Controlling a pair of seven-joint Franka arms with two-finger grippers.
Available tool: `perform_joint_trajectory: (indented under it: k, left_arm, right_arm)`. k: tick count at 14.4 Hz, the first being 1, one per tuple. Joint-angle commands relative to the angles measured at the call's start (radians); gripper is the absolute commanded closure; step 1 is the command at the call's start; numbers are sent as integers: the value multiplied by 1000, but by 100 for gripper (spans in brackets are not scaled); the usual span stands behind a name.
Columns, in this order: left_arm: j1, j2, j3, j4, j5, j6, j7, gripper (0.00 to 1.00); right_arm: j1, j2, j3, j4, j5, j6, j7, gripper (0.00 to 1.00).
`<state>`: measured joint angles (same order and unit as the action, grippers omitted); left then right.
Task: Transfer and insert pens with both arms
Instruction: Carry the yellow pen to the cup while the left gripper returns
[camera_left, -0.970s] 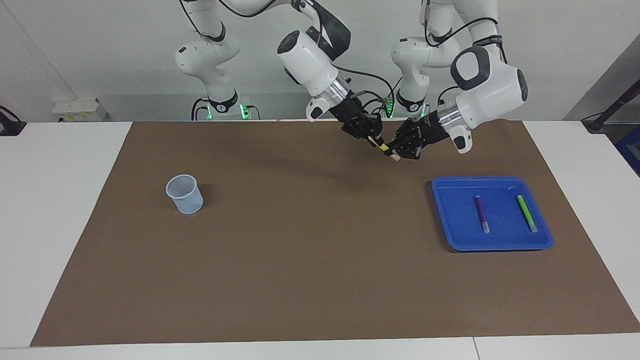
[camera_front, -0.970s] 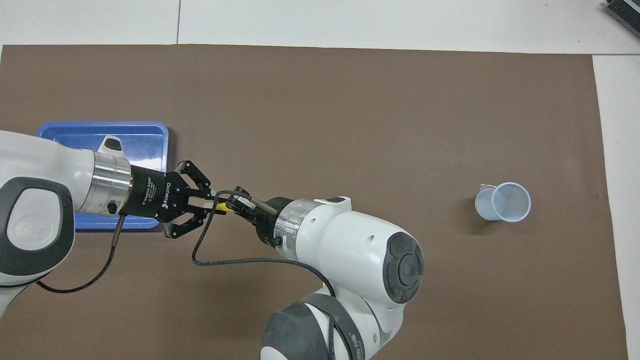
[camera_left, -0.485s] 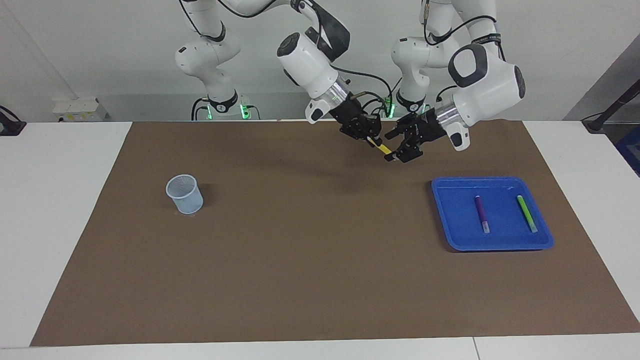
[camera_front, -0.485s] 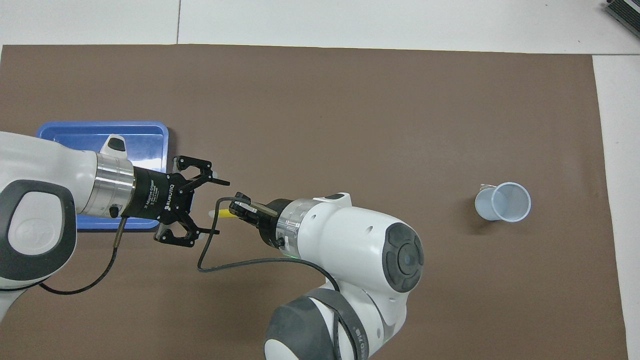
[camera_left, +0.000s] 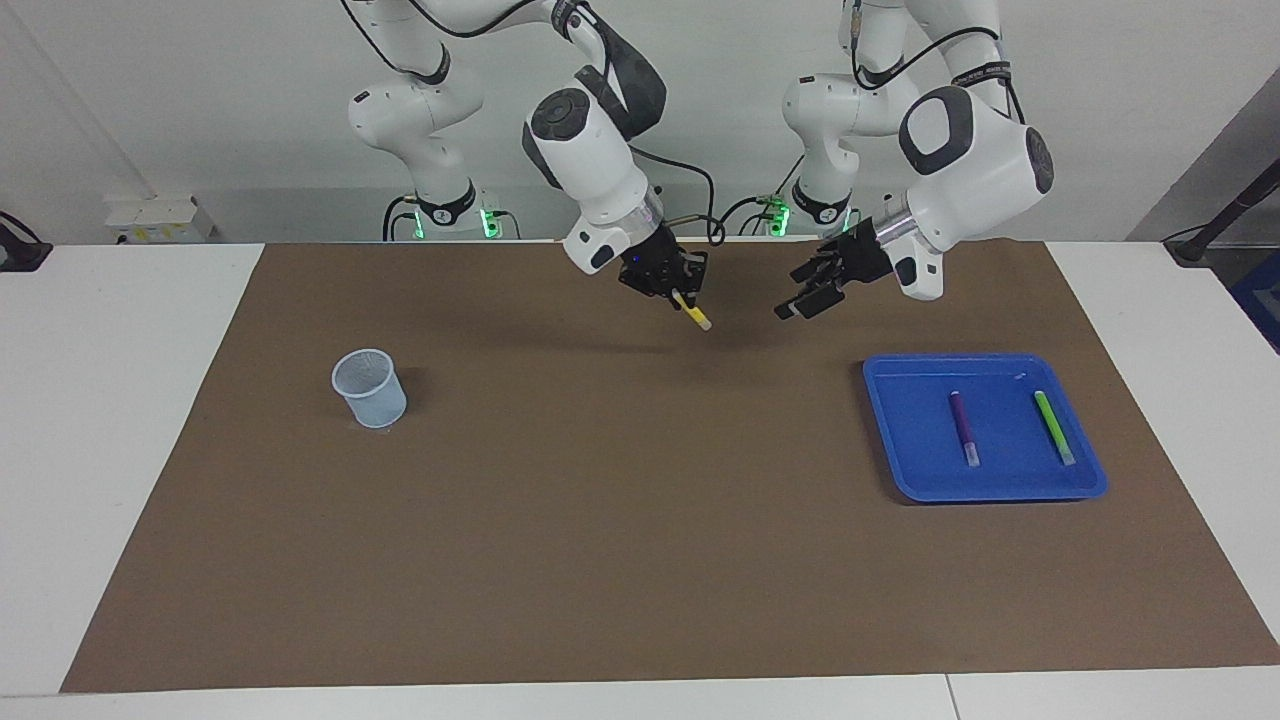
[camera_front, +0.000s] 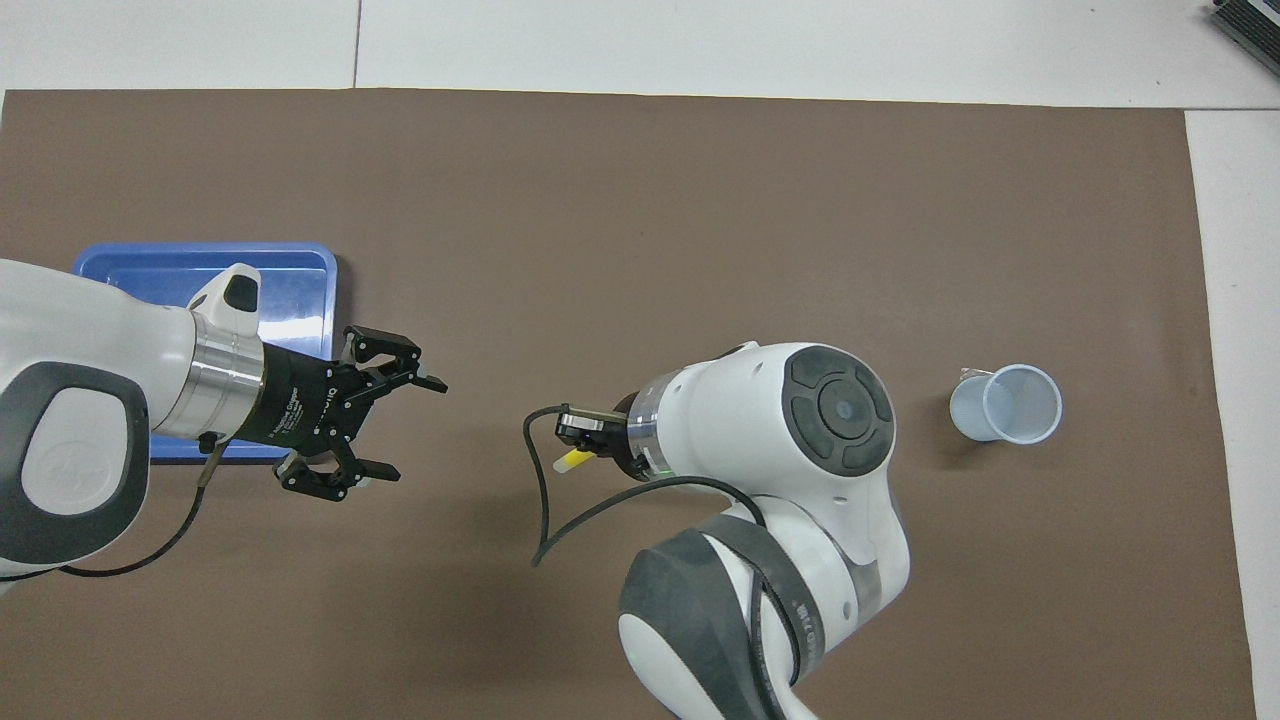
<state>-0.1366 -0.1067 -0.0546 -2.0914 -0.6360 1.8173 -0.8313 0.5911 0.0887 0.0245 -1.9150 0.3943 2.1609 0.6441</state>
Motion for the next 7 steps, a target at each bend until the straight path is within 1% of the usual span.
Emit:
perform_joint_trajectory:
  k: [1, 2, 3, 5, 7]
  left_arm:
    - [31, -33, 9, -16, 122, -59, 214, 0]
    - [34, -31, 10, -15, 157, -56, 284, 0]
    - [61, -27, 10, -10, 186, -52, 369, 0]
    - [93, -19, 10, 20, 287, -61, 515, 0]
    - [106, -18, 10, 34, 347, -61, 637, 0]
  right_arm:
    - [-81, -72, 8, -13, -83, -168, -134, 100]
    - [-121, -93, 8, -13, -103, -240, -205, 100]
    - [-164, -118, 8, -12, -124, -307, -281, 100]
    - [-230, -162, 6, -7, -210, -439, -435, 100]
    - [-279, -204, 6, -6, -288, -536, -584, 100]
